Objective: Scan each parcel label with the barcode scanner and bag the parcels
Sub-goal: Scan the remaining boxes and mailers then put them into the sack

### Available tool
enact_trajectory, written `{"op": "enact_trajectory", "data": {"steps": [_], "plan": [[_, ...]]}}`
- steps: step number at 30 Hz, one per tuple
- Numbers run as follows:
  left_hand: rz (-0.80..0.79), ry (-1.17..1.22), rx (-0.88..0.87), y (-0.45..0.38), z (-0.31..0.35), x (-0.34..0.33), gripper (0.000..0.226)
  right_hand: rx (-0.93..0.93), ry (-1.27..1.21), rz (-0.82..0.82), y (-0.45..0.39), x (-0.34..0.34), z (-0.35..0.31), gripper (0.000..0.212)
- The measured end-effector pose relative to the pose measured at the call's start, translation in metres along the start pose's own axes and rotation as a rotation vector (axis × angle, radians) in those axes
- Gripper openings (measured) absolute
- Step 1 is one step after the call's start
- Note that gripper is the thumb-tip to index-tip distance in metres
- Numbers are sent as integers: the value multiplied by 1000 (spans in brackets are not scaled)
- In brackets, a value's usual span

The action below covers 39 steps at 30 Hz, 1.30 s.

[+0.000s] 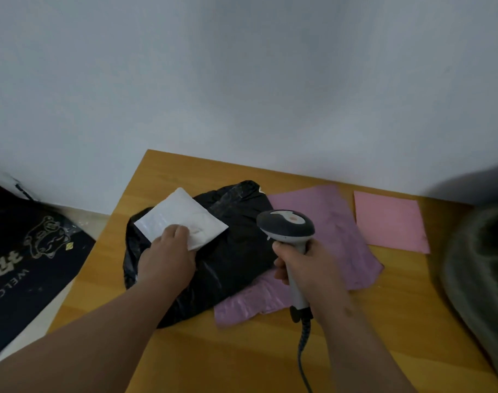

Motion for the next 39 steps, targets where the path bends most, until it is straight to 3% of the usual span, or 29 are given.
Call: {"op": "enact_trajectory", "data": {"steps": [3,6,13,20,29,39], "plan": [[25,-2,-57,2,1,10,4,-3,-23,5,9,-9,-5,17],[64,139,-5,0,-5,24,11,7,-57,7,23,-15,-12,16],[162,752,121,-2,1,78,9,56,-154,82,57,-12,-29,16],[-48,1283,193,10,15,87,13,105,-337,139,110,-2,-32,14],[-201,1413,163,50,35,105,13,157,-440,188,167,24,-21,11],[-167,1471,101,91,76,128,14,194,-461,128,193,70,-15,11]]}}
Point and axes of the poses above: each hand's wrist, its own y-axis away from the middle knuckle, its own x-axis out of the back of the hand, z = x × y, the point moved 6 cm from there along -y, towards the middle knuckle, and after that the axes turned 3 degrees about z, right-handed, at the moved point
